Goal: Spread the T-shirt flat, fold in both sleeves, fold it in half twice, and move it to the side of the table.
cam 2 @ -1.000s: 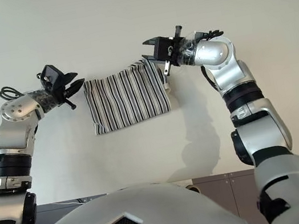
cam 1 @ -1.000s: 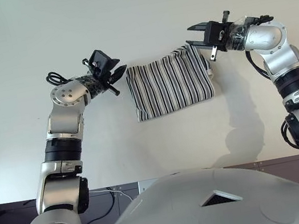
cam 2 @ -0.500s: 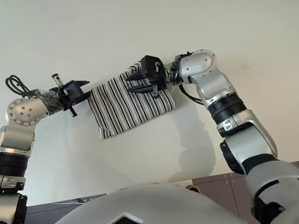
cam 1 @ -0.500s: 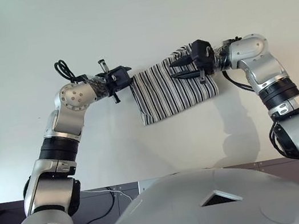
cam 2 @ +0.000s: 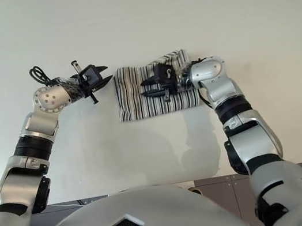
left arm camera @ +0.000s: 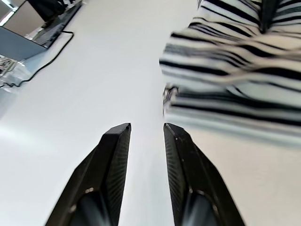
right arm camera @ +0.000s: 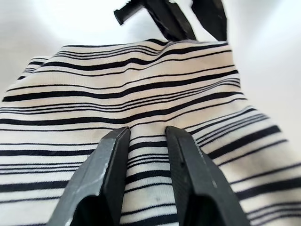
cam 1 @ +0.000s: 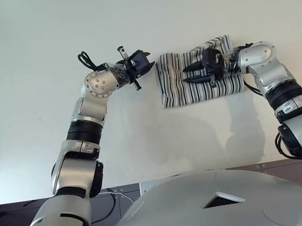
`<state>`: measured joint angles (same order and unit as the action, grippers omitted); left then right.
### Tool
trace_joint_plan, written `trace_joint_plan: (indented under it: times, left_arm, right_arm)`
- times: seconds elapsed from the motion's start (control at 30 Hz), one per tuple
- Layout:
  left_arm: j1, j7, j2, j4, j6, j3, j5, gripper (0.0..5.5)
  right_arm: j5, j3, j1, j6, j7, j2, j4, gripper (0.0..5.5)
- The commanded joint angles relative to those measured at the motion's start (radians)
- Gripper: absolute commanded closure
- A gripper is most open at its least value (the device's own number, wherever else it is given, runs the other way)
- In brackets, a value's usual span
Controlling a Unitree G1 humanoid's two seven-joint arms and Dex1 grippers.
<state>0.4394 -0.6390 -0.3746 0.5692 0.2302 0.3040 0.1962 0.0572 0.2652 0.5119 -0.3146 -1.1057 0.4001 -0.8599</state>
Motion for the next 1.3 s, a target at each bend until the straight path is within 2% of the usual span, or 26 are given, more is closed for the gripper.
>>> trace_joint_plan:
  times: [0.03,0.13,0.2,0.37,0.5,0.6,0.63,0.7,0.77,0.83,0.9,1.03,1.3]
  left_arm:
    - [0.046,0.065,0.003,-0.016,-0.002,-0.067,-0.028,4.23]
    - [-0.005,0.075,0.008,-0.114,-0.019,-0.083,-0.048,4.23]
    - [-0.044,0.071,0.021,-0.192,-0.059,-0.088,-0.073,4.23]
    - [-0.138,0.067,0.048,-0.325,-0.198,-0.083,-0.121,4.23]
    - [-0.184,0.055,0.045,-0.405,-0.255,-0.080,-0.130,4.23]
    - [-0.233,0.103,0.041,-0.452,-0.265,-0.134,-0.149,4.23]
    - [-0.247,0.139,0.053,-0.476,-0.264,-0.167,-0.161,4.23]
    - [-0.271,0.210,0.075,-0.532,-0.252,-0.219,-0.172,4.23]
    - [-0.351,0.306,0.125,-0.664,-0.231,-0.254,-0.166,4.23]
    - [-0.442,0.385,0.189,-0.772,-0.191,-0.251,-0.157,4.23]
    - [-0.490,0.445,0.240,-0.790,-0.156,-0.249,-0.150,4.23]
    - [-0.504,0.532,0.298,-0.722,-0.118,-0.241,-0.118,4.23]
    - [-0.470,0.626,0.351,-0.603,-0.093,-0.270,-0.122,4.23]
  right_arm:
    - [-0.040,-0.093,-0.045,-0.005,0.224,0.104,-0.254,4.10]
    - [-0.025,-0.190,-0.075,0.048,0.503,0.189,-0.401,4.10]
    - [0.014,-0.261,-0.105,0.131,0.614,0.220,-0.460,4.10]
    - [0.064,-0.368,-0.122,0.219,0.717,0.224,-0.491,4.10]
    - [0.070,-0.415,-0.089,0.143,0.724,0.226,-0.462,4.10]
    - [0.042,-0.425,-0.004,0.028,0.810,0.251,-0.399,4.10]
    - [0.048,-0.439,0.007,-0.035,0.833,0.248,-0.325,4.10]
    - [0.084,-0.468,-0.048,-0.113,0.859,0.203,-0.031,4.10]
    - [0.133,-0.375,-0.203,-0.021,0.902,0.066,0.542,4.10]
    - [0.133,-0.251,-0.345,0.071,0.955,-0.046,0.885,4.10]
    - [0.105,-0.189,-0.426,0.093,0.970,-0.122,0.911,4.10]
    - [0.033,-0.158,-0.478,0.142,1.018,-0.220,0.878,4.10]
    - [-0.026,-0.158,-0.472,0.200,1.032,-0.270,0.830,4.10]
